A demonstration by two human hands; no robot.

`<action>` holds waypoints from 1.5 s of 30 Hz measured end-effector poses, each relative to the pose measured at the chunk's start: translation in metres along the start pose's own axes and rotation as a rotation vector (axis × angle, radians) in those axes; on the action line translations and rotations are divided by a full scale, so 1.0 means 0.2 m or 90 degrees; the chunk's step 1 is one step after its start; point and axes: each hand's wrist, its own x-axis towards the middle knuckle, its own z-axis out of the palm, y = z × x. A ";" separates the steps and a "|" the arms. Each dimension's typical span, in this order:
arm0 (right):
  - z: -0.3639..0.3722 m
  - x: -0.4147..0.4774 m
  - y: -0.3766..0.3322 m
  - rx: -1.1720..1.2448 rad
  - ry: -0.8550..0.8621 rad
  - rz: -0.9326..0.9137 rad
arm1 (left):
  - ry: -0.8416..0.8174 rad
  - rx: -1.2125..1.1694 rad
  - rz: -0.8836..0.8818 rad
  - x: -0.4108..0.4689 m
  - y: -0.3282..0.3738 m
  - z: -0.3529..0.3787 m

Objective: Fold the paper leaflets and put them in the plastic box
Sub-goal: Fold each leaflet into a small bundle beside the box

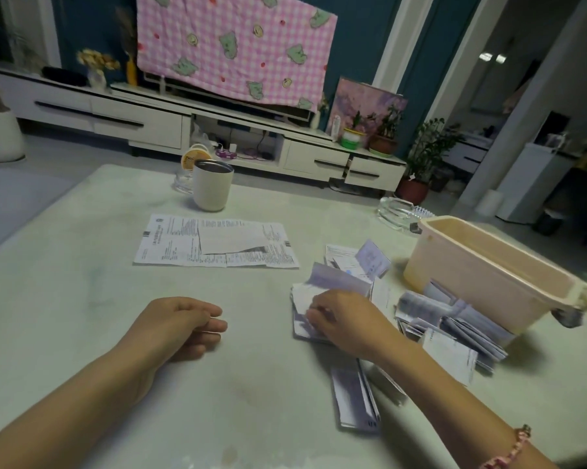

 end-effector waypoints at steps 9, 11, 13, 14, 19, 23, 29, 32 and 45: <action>-0.05 0.05 0.02 0.034 -0.036 0.038 | 0.003 0.004 -0.006 0.01 -0.01 0.02; -0.08 0.05 0.01 0.043 -0.052 0.058 | 0.002 0.008 -0.007 0.01 -0.01 0.01; -0.09 0.05 0.01 0.058 -0.071 0.072 | 0.005 0.008 -0.006 0.01 -0.02 0.01; -0.10 0.05 0.01 0.066 -0.070 0.074 | 0.005 0.008 -0.007 0.01 -0.02 0.02; -0.08 0.04 0.01 0.006 0.003 0.069 | 0.007 0.003 -0.015 0.01 -0.01 0.03; -0.11 0.01 -0.03 -0.057 0.035 0.023 | 0.017 -0.014 -0.005 0.00 -0.01 0.03; -0.26 -0.05 -0.24 0.467 0.190 0.091 | -0.030 -0.068 0.084 -0.05 0.04 0.06; -0.24 -0.07 -0.33 0.728 0.035 0.120 | -0.100 -0.127 0.063 -0.07 0.07 0.10; -0.17 -0.12 -0.38 0.756 -0.088 0.148 | -0.043 -0.039 0.126 -0.07 0.03 0.11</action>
